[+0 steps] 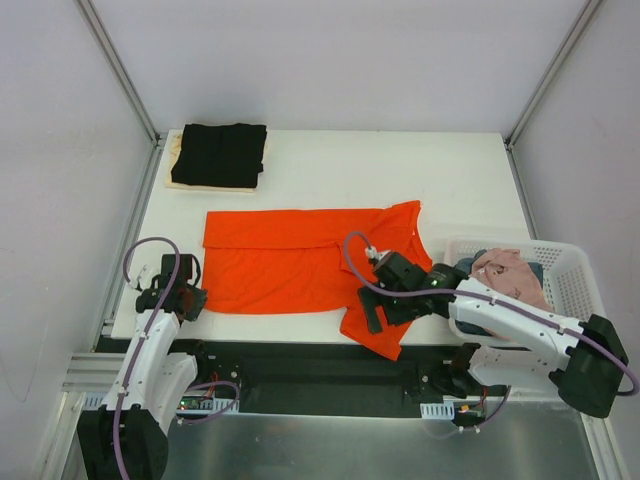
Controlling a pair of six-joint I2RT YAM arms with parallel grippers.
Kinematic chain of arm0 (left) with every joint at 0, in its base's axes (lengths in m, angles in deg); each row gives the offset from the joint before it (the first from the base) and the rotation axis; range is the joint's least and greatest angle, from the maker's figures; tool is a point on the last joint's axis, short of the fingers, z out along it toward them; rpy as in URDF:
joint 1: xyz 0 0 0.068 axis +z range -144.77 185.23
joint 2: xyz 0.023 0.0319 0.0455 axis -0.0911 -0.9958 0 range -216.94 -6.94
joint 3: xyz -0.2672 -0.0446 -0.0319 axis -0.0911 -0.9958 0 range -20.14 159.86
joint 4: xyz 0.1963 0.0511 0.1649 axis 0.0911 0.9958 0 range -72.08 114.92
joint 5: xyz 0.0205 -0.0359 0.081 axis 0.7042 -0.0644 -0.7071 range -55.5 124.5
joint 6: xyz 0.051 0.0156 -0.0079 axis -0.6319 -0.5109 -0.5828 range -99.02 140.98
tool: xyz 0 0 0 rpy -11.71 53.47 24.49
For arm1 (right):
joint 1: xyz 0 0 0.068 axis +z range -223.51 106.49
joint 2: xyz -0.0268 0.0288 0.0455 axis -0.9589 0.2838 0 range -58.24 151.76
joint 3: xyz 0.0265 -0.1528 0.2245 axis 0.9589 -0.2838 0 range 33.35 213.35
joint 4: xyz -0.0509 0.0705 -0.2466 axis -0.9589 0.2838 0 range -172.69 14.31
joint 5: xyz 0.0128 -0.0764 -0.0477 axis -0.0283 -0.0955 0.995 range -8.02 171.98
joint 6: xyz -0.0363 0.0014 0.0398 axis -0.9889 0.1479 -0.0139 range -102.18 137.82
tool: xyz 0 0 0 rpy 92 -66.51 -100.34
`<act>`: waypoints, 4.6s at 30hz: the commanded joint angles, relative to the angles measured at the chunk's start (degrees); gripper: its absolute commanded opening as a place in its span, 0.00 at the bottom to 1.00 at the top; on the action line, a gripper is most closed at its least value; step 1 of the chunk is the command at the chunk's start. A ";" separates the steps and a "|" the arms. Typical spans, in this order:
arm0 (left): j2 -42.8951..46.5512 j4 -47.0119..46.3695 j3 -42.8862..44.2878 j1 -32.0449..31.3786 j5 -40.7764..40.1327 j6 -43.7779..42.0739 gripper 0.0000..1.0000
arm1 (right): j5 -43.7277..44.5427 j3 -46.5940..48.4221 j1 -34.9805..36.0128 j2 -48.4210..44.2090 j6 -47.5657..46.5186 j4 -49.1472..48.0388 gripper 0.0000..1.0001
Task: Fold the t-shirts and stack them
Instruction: Grap the side of the flattened tshirt closest away from the robot with both arms, then fold the other side of the tshirt into a rectangle
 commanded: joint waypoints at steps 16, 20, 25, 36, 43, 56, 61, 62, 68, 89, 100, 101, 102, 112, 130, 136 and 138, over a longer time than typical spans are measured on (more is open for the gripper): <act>1.63 -0.91 -0.92 -0.28 1.43 -0.60 0.00 | -1.82 -7.24 14.54 8.69 19.25 2.63 0.76; 1.55 -0.99 -0.74 -0.28 1.43 -0.51 0.00 | -1.38 -8.82 14.54 10.63 21.63 0.88 0.72; 1.46 -0.99 -0.39 -0.28 0.91 -0.69 0.00 | 1.43 -8.65 14.54 13.18 21.90 0.78 0.59; 1.28 -1.08 0.13 -0.28 1.26 -0.78 0.00 | 4.95 -7.86 13.76 10.02 21.73 0.25 0.14; 0.84 -1.26 1.80 -0.28 2.75 -2.27 0.00 | 4.17 -5.23 11.03 7.21 17.95 2.54 0.01; -2.40 -3.45 7.34 -0.28 2.58 -3.59 0.00 | 0.12 7.16 -5.13 4.83 6.00 3.07 0.01; -5.92 -5.12 9.36 -0.28 1.35 -3.33 0.00 | 2.75 13.75 -10.58 7.11 4.76 3.86 0.01; -6.53 -5.91 9.89 -0.37 1.26 -3.15 0.00 | 3.28 14.63 -11.38 7.90 5.11 3.77 0.01; -11.72 -9.08 12.35 -0.28 0.73 -2.36 0.00 | 4.34 21.22 -16.73 12.55 5.03 2.28 0.01; -29.91 -15.49 23.25 -0.20 -2.26 -3.06 0.00 | 3.73 36.96 -26.85 28.03 -5.43 0.61 0.01; -41.51 -16.55 30.89 -0.28 -0.15 -4.91 0.06 | 3.90 44.51 -29.22 39.53 -9.03 0.79 0.01; -42.83 -16.55 31.25 -0.20 -0.15 -4.91 0.07 | 4.25 46.35 -29.40 40.59 -10.08 0.52 0.02; -43.36 -16.64 31.60 -0.20 -0.06 -4.99 0.09 | 4.51 47.85 -29.58 43.56 -11.31 0.26 0.02; -41.27 -16.64 34.85 -0.20 1.96 -7.36 0.99 | 6.80 64.39 -32.30 57.31 -14.40 9.84 0.94; -51.16 -24.63 37.92 -11.17 27.81 -13.26 0.99 | -21.32 18.77 -27.56 25.04 4.84 -15.83 0.97; -57.77 -24.81 38.90 -12.85 27.45 -12.20 0.99 | -19.22 25.62 -28.61 35.14 4.50 -10.47 0.97; -57.69 -25.08 37.23 -13.03 26.75 -12.03 0.99 | -16.60 28.42 -29.40 38.48 4.32 -9.42 0.97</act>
